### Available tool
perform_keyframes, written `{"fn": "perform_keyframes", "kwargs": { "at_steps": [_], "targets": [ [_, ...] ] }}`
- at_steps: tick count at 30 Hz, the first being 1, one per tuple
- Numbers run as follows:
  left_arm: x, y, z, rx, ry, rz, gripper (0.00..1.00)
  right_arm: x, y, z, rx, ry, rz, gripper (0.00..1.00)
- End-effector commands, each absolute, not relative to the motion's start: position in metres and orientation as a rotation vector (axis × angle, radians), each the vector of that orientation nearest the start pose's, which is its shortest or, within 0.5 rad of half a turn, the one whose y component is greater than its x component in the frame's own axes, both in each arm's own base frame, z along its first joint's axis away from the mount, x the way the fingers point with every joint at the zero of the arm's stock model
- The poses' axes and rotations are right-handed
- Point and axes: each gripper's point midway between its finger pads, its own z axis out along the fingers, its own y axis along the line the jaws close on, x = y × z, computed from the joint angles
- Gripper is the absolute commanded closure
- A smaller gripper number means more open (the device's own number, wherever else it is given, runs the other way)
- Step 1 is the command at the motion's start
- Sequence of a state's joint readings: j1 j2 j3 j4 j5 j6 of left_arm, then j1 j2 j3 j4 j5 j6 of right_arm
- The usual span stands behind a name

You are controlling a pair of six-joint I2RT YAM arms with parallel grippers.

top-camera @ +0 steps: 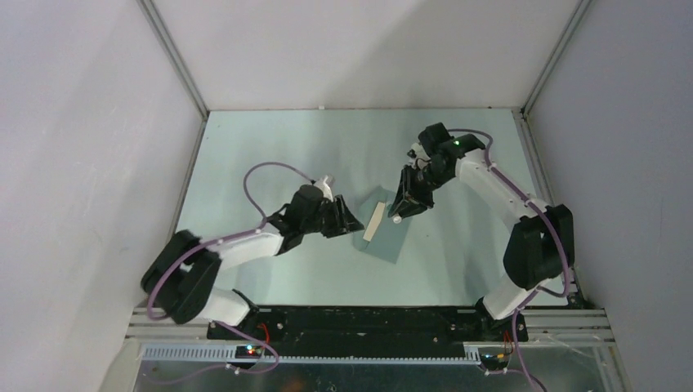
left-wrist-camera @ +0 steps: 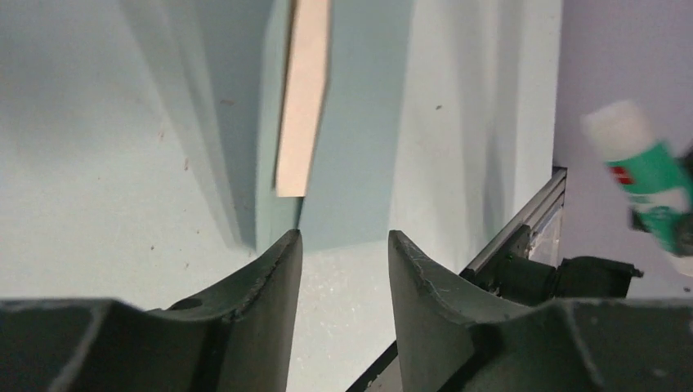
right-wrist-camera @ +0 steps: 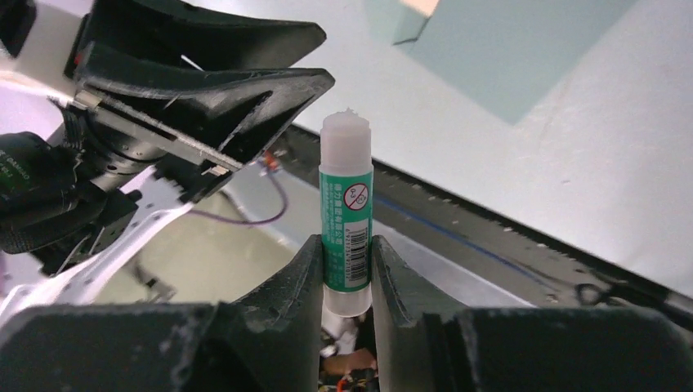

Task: Place the letter into the envelope and seal it
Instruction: Paint the envelope at the center of the board.

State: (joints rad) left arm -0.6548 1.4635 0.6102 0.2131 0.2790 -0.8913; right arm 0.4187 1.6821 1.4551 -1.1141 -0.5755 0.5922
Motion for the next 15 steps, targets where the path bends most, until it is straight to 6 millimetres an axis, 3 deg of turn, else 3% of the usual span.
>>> {"fn": "perform_keyframes", "kwargs": {
  "at_steps": [1,3,7,12,15],
  "targets": [
    [0.257,-0.279,0.131,0.175,2.239,-1.003,0.51,0.228,0.25,0.208,0.244,2.979,1.372,1.0],
    [0.252,-0.274,0.163,0.271,2.125,-1.001,0.48,0.224,0.25,0.214,0.246,2.977,1.447,1.0],
    [0.246,-0.264,0.208,0.407,1.928,-0.971,0.46,0.218,0.246,0.214,0.229,2.989,1.495,1.0],
    [0.244,-0.247,0.241,0.461,1.769,-0.873,0.43,0.218,0.25,0.227,0.278,2.942,1.585,1.0],
    [0.238,-0.239,0.257,0.49,1.642,-0.829,0.38,0.224,0.251,0.235,0.468,2.932,1.548,1.0]
  ]
}}
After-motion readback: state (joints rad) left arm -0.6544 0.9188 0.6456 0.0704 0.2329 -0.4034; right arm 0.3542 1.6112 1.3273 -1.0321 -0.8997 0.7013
